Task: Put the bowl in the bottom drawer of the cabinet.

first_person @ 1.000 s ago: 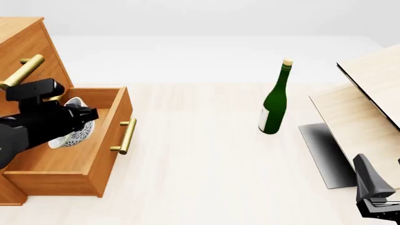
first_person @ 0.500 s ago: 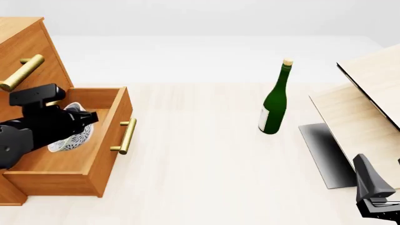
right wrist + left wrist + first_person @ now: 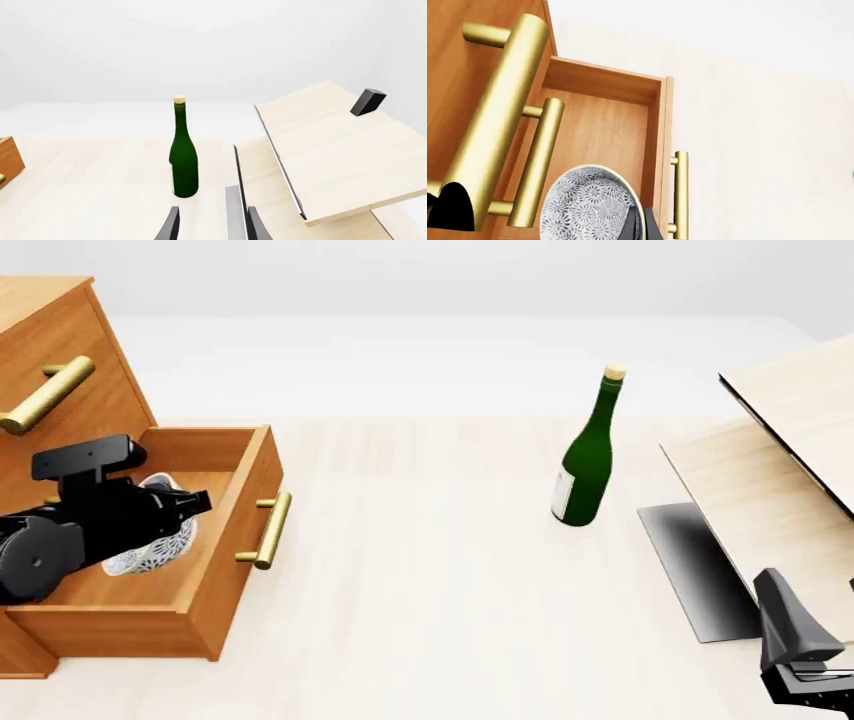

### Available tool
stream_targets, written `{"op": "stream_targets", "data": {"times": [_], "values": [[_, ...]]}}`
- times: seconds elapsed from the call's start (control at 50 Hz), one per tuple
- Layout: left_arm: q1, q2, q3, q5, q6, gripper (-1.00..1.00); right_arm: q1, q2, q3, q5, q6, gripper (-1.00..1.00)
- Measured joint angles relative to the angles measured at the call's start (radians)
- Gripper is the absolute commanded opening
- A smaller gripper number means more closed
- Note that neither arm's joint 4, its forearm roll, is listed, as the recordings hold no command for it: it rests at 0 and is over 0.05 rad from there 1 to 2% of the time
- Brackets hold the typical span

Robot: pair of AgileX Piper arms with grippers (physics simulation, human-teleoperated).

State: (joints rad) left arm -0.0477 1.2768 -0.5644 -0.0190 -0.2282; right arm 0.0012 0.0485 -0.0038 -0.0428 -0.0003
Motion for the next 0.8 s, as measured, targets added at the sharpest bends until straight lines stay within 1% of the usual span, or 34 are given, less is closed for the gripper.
{"op": "stream_targets", "data": {"times": [0.58, 0.8], "values": [[0.065, 0.026, 0.02, -0.044, 0.076, -1.0, 0.0, 0.0, 0.0, 0.0, 0.0, 1.0], [0.078, 0.034, 0.026, -0.058, 0.089, -1.0, 0.0, 0.0, 0.0, 0.0, 0.0, 1.0]]}}
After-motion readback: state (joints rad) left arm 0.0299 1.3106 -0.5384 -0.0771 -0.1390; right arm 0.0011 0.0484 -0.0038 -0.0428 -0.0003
